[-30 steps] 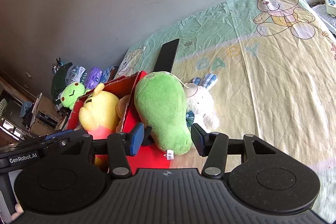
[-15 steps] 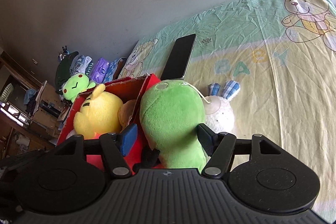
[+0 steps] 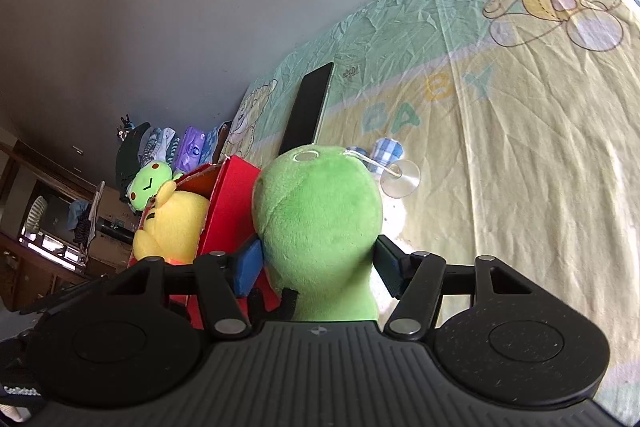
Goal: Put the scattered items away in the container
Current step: 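Close the right gripper on the green plush's body, then lift the green plush with the right gripper and carry it to the box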
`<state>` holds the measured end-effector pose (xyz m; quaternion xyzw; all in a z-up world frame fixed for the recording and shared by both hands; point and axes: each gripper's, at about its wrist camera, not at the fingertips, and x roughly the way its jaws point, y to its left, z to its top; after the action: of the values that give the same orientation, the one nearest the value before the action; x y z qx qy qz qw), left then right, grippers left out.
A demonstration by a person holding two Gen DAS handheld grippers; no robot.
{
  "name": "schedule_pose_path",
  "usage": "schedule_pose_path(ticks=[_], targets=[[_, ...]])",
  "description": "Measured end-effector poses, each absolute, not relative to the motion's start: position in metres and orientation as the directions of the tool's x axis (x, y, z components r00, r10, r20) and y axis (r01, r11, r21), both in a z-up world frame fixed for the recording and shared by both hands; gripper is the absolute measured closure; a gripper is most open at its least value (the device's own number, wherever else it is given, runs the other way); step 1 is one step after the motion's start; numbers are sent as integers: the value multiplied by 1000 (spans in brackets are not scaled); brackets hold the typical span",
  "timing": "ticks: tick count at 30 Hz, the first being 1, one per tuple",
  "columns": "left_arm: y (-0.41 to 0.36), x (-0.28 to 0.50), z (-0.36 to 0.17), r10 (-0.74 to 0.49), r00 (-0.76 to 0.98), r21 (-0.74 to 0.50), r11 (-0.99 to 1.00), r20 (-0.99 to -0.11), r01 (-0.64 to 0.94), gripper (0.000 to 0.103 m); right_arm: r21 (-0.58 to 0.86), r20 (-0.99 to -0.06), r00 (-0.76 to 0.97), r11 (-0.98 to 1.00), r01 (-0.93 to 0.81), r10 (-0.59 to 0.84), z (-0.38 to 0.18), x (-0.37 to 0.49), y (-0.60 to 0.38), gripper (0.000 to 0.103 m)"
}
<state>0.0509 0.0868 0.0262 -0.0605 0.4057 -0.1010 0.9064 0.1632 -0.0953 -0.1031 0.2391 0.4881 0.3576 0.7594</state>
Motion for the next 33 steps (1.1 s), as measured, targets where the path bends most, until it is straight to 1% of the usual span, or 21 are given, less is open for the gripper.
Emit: schedule_pose_path(ticks=[3, 7, 8, 10, 13, 14, 16, 18, 19, 21, 24, 27, 30, 33], targets=[[66, 57, 15, -261, 618, -181, 965, -742, 190, 34, 719, -591, 245, 640, -270, 768, -112, 154, -126, 41], [39, 61, -9, -342, 543, -218, 935, -766, 281, 33, 700, -647, 198, 676, -228, 737, -131, 140, -149, 40], [32, 62, -16, -359, 521, -225, 926, -774, 303, 33, 703, -651, 200, 681, -204, 733, -136, 138, -155, 40], [20, 64, -31, -382, 481, -235, 911, -789, 338, 33, 740, -626, 213, 658, -143, 750, -143, 138, -167, 39], [8, 71, -52, -407, 427, -267, 898, -807, 350, 33, 729, -636, 282, 679, -87, 718, -145, 137, -179, 36], [5, 77, -59, -412, 412, -278, 895, -813, 348, 33, 732, -632, 289, 676, -79, 719, -146, 137, -181, 33], [1, 84, -69, -419, 391, -294, 893, -820, 339, 33, 745, -621, 300, 664, -60, 724, -147, 136, -184, 33], [-4, 93, -78, -434, 366, -318, 887, -823, 335, 33, 734, -633, 319, 678, -42, 705, -148, 135, -185, 30], [-8, 96, -81, -440, 356, -326, 883, -824, 337, 33, 730, -638, 325, 682, -33, 699, -148, 135, -185, 27], [-15, 98, -84, -431, 358, -310, 885, -828, 347, 31, 734, -632, 331, 678, -33, 700, -147, 133, -186, 27], [-27, 97, -85, -416, 360, -284, 887, -835, 366, 31, 722, -637, 333, 689, -58, 695, -144, 129, -184, 27], [-34, 92, -80, -414, 373, -266, 883, -831, 387, 35, 717, -652, 316, 696, -38, 689, -151, 131, -180, 29], [-35, 88, -77, -405, 384, -253, 886, -829, 389, 38, 718, -651, 327, 696, -30, 685, -151, 131, -180, 34], [-29, 85, -69, -430, 389, -285, 881, -815, 377, 41, 716, -642, 344, 696, -51, 685, -141, 128, -182, 36]])
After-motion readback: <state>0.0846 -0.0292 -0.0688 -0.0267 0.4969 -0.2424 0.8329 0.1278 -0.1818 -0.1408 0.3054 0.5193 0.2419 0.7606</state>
